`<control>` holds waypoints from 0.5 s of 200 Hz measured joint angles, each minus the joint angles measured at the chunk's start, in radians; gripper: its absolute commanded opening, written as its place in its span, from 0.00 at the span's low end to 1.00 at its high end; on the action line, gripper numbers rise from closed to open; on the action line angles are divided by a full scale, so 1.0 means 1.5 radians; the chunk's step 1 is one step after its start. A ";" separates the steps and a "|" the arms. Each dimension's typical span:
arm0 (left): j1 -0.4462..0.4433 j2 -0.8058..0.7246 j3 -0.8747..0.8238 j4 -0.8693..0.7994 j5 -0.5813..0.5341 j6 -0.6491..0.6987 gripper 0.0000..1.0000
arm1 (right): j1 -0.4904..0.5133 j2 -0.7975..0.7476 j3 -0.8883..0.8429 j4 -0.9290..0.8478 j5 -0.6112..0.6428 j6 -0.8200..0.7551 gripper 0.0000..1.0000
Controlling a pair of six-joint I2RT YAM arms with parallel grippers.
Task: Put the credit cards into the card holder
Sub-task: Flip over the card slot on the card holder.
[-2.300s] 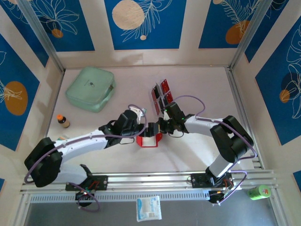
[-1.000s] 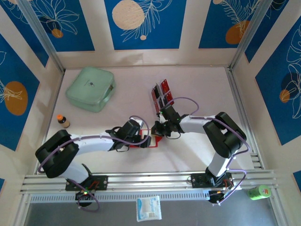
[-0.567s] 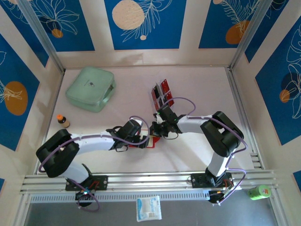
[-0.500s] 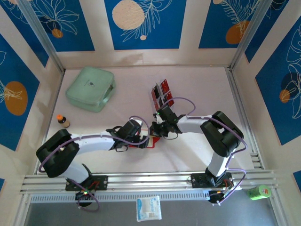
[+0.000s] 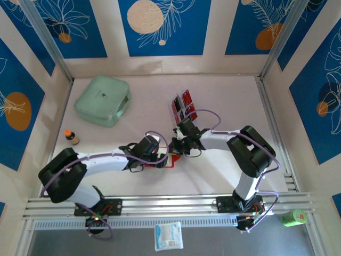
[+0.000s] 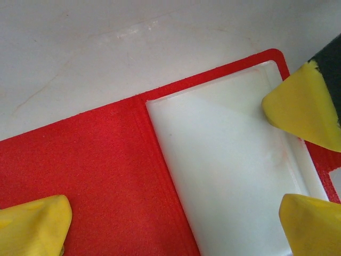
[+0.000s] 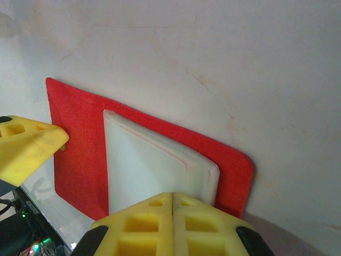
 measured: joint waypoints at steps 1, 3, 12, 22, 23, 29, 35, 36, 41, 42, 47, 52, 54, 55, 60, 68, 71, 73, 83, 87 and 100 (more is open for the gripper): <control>0.000 -0.001 0.000 -0.001 0.000 0.000 1.00 | 0.000 0.000 0.000 -0.001 0.001 -0.001 0.00; 0.000 -0.001 0.000 -0.001 0.000 0.000 1.00 | 0.000 0.000 0.001 -0.002 0.001 -0.001 0.00; 0.000 -0.003 0.000 -0.002 -0.001 0.000 1.00 | 0.000 0.000 0.006 -0.008 0.001 -0.003 0.00; 0.000 -0.003 0.000 -0.003 -0.001 0.000 1.00 | 0.000 -0.001 0.011 -0.015 0.002 -0.005 0.00; 0.000 -0.003 0.000 -0.003 -0.001 0.000 1.00 | 0.000 -0.001 0.011 -0.016 0.002 -0.006 0.00; 0.000 -0.003 0.000 -0.003 -0.001 0.000 1.00 | 0.000 -0.001 0.013 -0.018 0.002 -0.006 0.00; 0.000 -0.003 0.000 -0.003 -0.001 0.000 1.00 | 0.000 -0.002 0.016 -0.022 0.002 -0.007 0.00; 0.000 -0.003 0.000 -0.003 -0.001 0.000 1.00 | 0.000 -0.002 0.016 -0.022 0.002 -0.007 0.00; 0.000 -0.003 0.000 -0.003 -0.001 0.000 1.00 | 0.000 -0.002 0.018 -0.024 0.002 -0.008 0.00; 0.000 -0.003 0.000 -0.003 -0.001 0.000 1.00 | 0.000 -0.002 0.019 -0.024 0.002 -0.008 0.00; 0.000 -0.003 0.000 -0.003 -0.001 0.000 1.00 | 0.000 -0.003 0.020 -0.026 0.002 -0.008 0.00; 0.000 -0.003 0.000 -0.003 -0.001 0.000 1.00 | 0.000 -0.004 0.021 -0.026 0.001 -0.008 0.00; 0.000 -0.003 0.000 -0.003 -0.001 0.000 1.00 | 0.000 -0.004 0.022 -0.027 0.001 -0.009 0.00; 0.000 -0.003 0.000 -0.003 -0.001 -0.001 1.00 | 0.000 -0.004 0.022 -0.027 0.002 -0.008 0.00; 0.000 -0.003 0.000 -0.003 -0.001 -0.001 1.00 | 0.000 -0.004 0.023 -0.028 0.001 -0.009 0.00; 0.000 -0.003 0.000 -0.003 -0.001 -0.001 1.00 | 0.000 -0.004 0.025 -0.029 0.001 -0.009 0.00; 0.000 -0.003 0.000 -0.003 -0.001 -0.001 1.00 | 0.000 -0.004 0.025 -0.031 0.001 -0.009 0.00; 0.000 -0.003 0.000 -0.003 -0.001 -0.001 1.00 | 0.000 -0.004 0.026 -0.031 0.001 -0.009 0.00; 0.000 -0.003 0.000 -0.003 -0.002 -0.001 1.00 | 0.000 -0.004 0.027 -0.033 0.001 -0.009 0.00; 0.000 -0.003 0.000 -0.003 -0.002 -0.001 1.00 | 0.001 -0.004 0.027 -0.034 0.001 -0.009 0.00; 0.000 -0.003 0.000 -0.003 -0.002 -0.002 1.00 | 0.001 -0.004 0.027 -0.034 0.002 -0.009 0.00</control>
